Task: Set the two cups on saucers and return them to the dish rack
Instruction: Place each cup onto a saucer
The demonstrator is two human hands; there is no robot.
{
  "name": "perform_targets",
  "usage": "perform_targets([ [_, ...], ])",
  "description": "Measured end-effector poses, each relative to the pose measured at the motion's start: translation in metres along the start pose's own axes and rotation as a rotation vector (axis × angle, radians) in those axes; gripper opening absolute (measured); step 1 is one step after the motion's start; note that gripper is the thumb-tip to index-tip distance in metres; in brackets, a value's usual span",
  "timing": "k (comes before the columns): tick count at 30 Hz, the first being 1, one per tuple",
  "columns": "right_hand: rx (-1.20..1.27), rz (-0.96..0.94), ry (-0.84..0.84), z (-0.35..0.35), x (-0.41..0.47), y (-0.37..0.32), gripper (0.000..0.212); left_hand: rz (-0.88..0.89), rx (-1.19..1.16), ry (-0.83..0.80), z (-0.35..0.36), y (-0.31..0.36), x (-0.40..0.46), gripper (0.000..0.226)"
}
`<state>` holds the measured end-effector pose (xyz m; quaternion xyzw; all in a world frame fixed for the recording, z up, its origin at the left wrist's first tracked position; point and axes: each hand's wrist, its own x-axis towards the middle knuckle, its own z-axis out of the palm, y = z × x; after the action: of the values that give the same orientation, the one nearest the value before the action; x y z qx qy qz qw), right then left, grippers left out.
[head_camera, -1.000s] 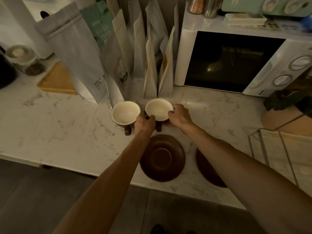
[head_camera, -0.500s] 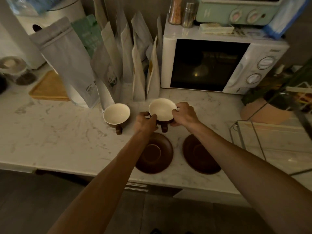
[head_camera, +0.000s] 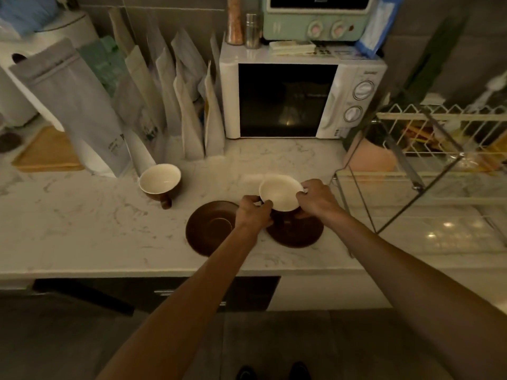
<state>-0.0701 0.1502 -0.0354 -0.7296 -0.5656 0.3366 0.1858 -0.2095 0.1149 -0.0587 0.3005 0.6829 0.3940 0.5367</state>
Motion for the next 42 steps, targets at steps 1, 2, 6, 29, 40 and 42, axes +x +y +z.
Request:
perform_targets([
  [1, 0.000, 0.010, 0.004, -0.002, -0.003, 0.006, 0.038, -0.005, 0.005, -0.015, 0.004, -0.002, -0.004, 0.044],
  [2, -0.005, 0.014, 0.007, -0.004, -0.004, 0.012, 0.039, -0.006, 0.009, -0.030, 0.008, -0.003, -0.007, 0.042],
  [6, -0.007, 0.028, -0.006, -0.013, -0.009, 0.031, 0.039, 0.006, 0.010, -0.097, 0.021, -0.010, -0.016, 0.036],
  [29, 0.023, 0.027, -0.038, -0.008, -0.004, 0.050, 0.043, -0.030, 0.035, -0.087, 0.030, -0.033, 0.002, 0.044],
  [40, -0.087, -0.020, -0.045, -0.005, 0.000, 0.049, 0.039, -0.042, 0.015, -0.096, 0.024, -0.035, 0.001, 0.044],
  [42, -0.119, -0.027, -0.044, -0.005, 0.000, 0.049, 0.039, -0.037, 0.026, -0.100, 0.023, -0.035, 0.001, 0.043],
])
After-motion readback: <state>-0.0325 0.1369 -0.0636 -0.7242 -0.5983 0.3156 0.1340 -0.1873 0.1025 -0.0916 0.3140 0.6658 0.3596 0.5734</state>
